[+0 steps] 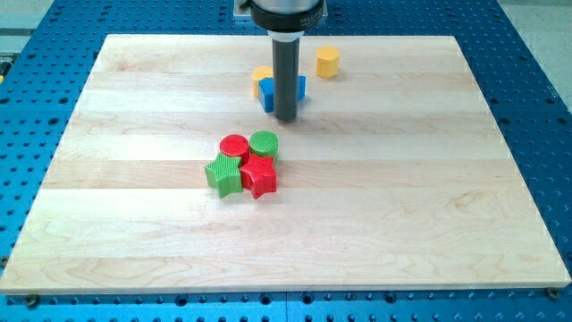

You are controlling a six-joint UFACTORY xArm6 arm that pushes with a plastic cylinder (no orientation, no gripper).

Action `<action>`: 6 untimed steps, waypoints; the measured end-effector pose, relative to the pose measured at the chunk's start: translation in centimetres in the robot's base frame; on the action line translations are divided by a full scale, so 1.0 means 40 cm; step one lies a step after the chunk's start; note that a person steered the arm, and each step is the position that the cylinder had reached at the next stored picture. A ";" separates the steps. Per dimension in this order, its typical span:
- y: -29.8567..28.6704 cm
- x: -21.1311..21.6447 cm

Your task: Push the blue blocks to the hexagon

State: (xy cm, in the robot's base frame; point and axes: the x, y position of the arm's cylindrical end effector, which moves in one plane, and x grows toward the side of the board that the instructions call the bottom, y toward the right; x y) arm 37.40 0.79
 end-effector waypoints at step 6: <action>-0.083 -0.035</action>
